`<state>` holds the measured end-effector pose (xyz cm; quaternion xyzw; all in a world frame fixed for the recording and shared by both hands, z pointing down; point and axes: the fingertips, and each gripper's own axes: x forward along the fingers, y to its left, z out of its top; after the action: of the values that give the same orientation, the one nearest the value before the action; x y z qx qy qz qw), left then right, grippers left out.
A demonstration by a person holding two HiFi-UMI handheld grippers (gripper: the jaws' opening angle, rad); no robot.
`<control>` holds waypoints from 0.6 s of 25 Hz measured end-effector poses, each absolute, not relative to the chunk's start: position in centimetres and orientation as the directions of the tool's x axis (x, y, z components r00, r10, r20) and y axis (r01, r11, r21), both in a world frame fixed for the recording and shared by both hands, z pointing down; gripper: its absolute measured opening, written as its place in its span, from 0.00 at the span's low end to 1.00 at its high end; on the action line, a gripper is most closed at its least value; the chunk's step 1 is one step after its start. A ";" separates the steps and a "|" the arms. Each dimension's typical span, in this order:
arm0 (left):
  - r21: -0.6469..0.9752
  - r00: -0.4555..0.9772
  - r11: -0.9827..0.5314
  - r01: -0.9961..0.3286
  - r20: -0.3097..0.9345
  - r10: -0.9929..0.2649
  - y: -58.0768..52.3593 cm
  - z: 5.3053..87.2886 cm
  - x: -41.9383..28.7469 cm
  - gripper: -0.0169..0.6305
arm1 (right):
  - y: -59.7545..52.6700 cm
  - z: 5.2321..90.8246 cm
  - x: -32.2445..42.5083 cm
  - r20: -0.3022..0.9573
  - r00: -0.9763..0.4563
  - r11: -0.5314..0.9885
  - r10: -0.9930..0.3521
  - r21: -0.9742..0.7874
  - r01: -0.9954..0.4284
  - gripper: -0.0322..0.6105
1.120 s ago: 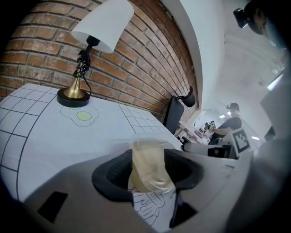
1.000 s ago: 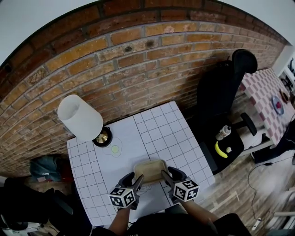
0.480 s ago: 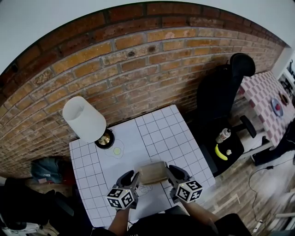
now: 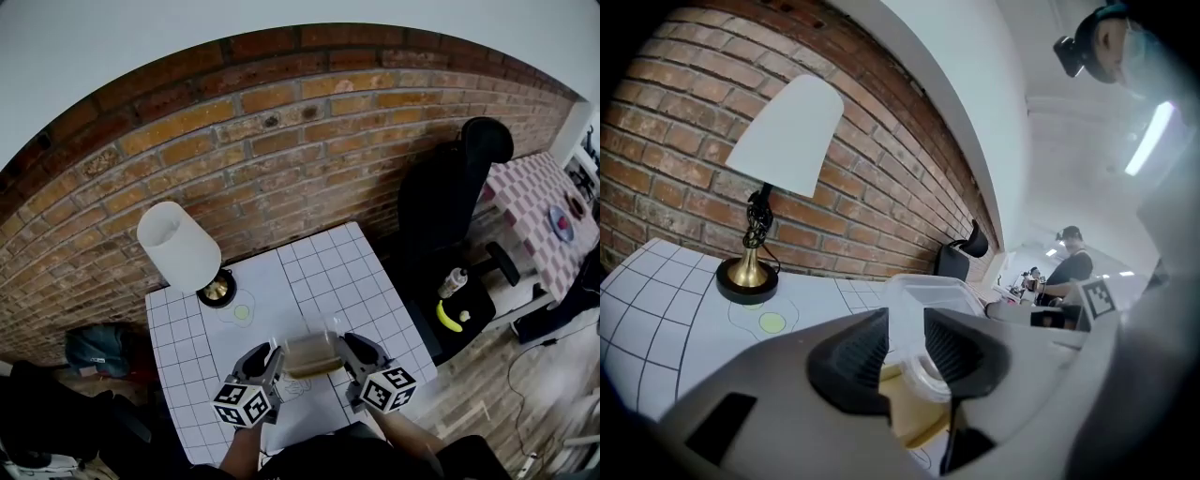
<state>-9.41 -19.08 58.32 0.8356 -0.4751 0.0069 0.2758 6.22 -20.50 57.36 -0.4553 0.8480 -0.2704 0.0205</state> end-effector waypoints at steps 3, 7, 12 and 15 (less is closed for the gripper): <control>0.443 0.547 -0.410 -0.798 0.244 -0.801 -19.3 56.9 -9.5 0.21 | -20.6 56.2 6.2 0.188 -0.584 0.450 -0.790 -0.468 -0.760 0.15; 0.420 0.545 -0.432 -0.798 0.198 -0.815 -19.4 54.9 -9.5 0.21 | -20.6 54.0 6.2 0.142 -0.583 0.473 -0.800 -0.447 -0.759 0.15; 0.398 0.537 -0.452 -0.798 0.132 -0.833 -19.1 51.9 -10.1 0.20 | -20.5 50.6 6.1 0.072 -0.580 0.500 -0.811 -0.430 -0.752 0.10; 0.375 0.530 -0.462 -0.804 0.099 -0.842 -18.8 50.2 -10.4 0.20 | -20.3 48.8 5.7 0.036 -0.581 0.516 -0.813 -0.419 -0.747 0.10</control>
<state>-10.44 -18.75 50.22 0.8535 -0.4820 -0.0500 0.1914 5.73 -20.27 48.79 -0.4499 0.8667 -0.1990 0.0826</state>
